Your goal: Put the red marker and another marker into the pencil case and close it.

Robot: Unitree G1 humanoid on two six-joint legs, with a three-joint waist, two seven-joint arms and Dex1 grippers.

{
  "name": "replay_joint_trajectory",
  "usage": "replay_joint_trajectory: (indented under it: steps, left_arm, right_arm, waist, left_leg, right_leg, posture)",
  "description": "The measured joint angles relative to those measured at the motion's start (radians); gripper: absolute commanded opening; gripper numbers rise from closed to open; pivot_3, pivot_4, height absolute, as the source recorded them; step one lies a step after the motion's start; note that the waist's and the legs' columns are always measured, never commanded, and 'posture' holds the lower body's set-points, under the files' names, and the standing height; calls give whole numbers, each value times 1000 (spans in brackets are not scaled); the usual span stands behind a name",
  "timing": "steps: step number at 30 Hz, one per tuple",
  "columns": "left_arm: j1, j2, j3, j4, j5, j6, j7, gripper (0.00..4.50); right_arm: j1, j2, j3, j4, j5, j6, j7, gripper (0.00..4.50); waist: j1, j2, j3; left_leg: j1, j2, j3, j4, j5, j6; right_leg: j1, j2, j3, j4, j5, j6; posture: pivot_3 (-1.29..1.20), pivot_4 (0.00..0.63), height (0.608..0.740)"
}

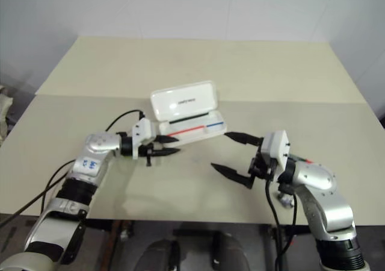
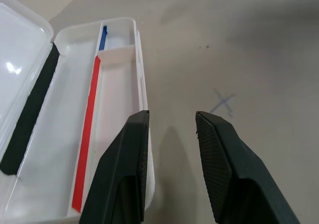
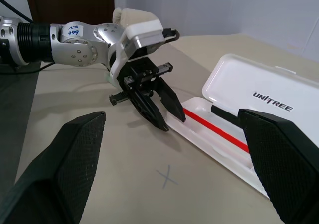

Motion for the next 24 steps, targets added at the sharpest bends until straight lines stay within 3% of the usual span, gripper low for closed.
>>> replay_joint_trajectory:
  steps: [24]
  left_arm:
    - [-117,-47,-46,87,90,64,47,1473]
  right_arm:
    - [-20,24,25,-18,-8,-18,-57,4500]
  waist:
    - [0,0,0]
  left_leg:
    - [0,0,5,3,0,0]
  right_leg:
    - [-5,0,4,6,0,0]
  posture:
    - [0,150,740]
